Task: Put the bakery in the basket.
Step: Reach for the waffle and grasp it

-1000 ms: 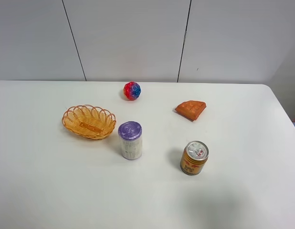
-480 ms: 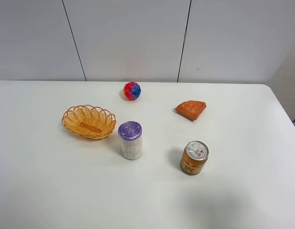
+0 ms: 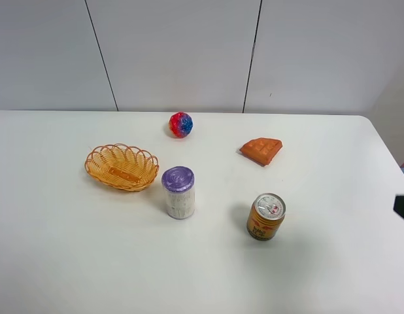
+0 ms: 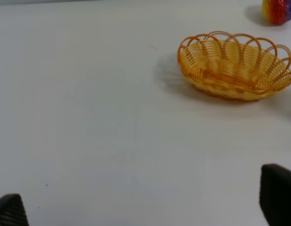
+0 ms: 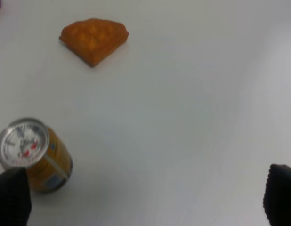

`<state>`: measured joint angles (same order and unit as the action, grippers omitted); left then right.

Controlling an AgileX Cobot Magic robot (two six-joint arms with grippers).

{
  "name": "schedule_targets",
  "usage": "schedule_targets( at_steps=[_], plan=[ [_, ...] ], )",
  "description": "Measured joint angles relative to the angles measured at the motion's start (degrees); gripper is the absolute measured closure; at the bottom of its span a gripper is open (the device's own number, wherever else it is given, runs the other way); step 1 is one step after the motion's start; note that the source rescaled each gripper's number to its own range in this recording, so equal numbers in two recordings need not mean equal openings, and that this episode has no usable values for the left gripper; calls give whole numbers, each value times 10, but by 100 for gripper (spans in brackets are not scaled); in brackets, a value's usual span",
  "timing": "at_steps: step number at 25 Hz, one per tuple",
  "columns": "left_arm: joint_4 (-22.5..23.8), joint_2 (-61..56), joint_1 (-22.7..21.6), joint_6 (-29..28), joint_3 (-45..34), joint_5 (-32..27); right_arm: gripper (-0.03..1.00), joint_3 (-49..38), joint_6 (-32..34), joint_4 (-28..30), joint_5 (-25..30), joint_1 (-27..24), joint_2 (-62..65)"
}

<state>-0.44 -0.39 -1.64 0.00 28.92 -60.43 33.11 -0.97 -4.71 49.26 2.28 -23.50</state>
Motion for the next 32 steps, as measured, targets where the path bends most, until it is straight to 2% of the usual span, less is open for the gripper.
schedule_targets(
  at_steps=[3,6,13,18,25,32],
  plan=[
    [1,0,0,0,0,0,-3,62,-33,0,-57,10,-156],
    [1,0,0,0,0,0,-3,152,-93,-1,-72,35,-330],
    [1,0,0,0,0,0,-3,406,-220,6,-48,114,-692],
    [1,0,0,0,0,0,-3,543,-274,10,-11,131,-858],
    [1,0,0,0,0,0,-3,586,-349,14,-25,131,-977],
    [1,0,0,0,0,0,-3,586,-372,16,-69,129,-1032]
  ],
)
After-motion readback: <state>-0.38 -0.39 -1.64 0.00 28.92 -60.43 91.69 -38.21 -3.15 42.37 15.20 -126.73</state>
